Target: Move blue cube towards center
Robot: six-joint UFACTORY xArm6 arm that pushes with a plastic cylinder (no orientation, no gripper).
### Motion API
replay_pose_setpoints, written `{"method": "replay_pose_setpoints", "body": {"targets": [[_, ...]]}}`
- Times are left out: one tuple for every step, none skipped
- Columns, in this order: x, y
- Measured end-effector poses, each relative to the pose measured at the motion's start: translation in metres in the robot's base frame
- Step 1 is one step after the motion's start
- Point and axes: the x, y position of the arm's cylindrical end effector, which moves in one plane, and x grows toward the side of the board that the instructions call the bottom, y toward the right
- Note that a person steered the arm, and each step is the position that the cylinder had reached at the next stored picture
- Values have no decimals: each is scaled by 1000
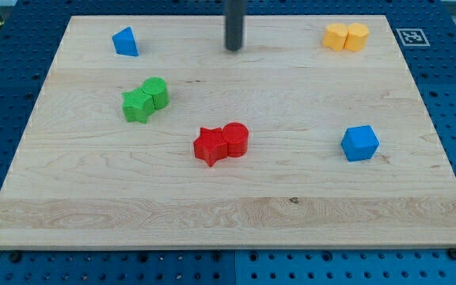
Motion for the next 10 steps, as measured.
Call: {"method": "replay_pose_setpoints", "body": {"targets": [[-19,-62],[-40,-127],[-45,-188],[-38,-214],[-31,-194],[-12,-167],[9,-153],[19,-149],[25,-149],[34,-148]]}}
